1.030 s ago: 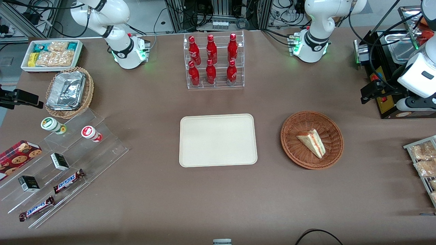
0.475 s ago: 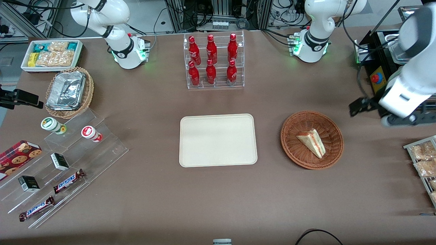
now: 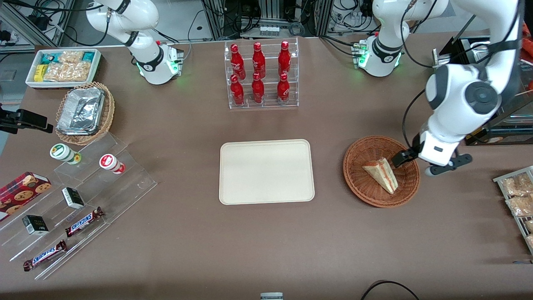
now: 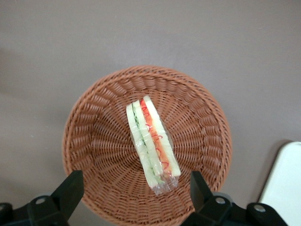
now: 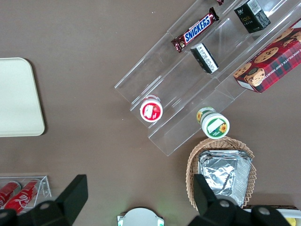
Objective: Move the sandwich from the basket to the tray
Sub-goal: 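Lower the left gripper and close it on the wrapped sandwich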
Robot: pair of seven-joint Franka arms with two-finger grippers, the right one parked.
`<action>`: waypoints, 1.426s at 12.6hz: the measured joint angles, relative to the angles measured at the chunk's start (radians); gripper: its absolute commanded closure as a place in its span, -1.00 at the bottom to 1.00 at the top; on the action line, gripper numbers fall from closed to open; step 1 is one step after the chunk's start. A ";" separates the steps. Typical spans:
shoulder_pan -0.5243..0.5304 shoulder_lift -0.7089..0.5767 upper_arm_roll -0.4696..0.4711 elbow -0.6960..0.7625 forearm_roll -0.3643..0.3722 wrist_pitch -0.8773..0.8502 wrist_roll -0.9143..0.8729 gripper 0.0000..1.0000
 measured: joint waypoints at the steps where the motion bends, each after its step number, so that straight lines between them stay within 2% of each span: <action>1: 0.000 0.008 -0.002 -0.036 0.000 0.050 -0.059 -1.00; 5: -0.002 0.075 -0.051 -0.075 0.000 0.171 -0.250 -1.00; 13: -0.003 0.138 -0.053 -0.102 0.000 0.215 -0.261 -1.00; 14: -0.003 0.152 -0.052 -0.103 0.000 0.229 -0.261 -0.91; 16: -0.003 0.188 -0.052 -0.105 0.000 0.270 -0.261 0.45; 17: -0.003 0.199 -0.052 -0.105 0.000 0.281 -0.261 0.99; 18: -0.003 0.204 -0.052 -0.104 0.000 0.288 -0.261 1.00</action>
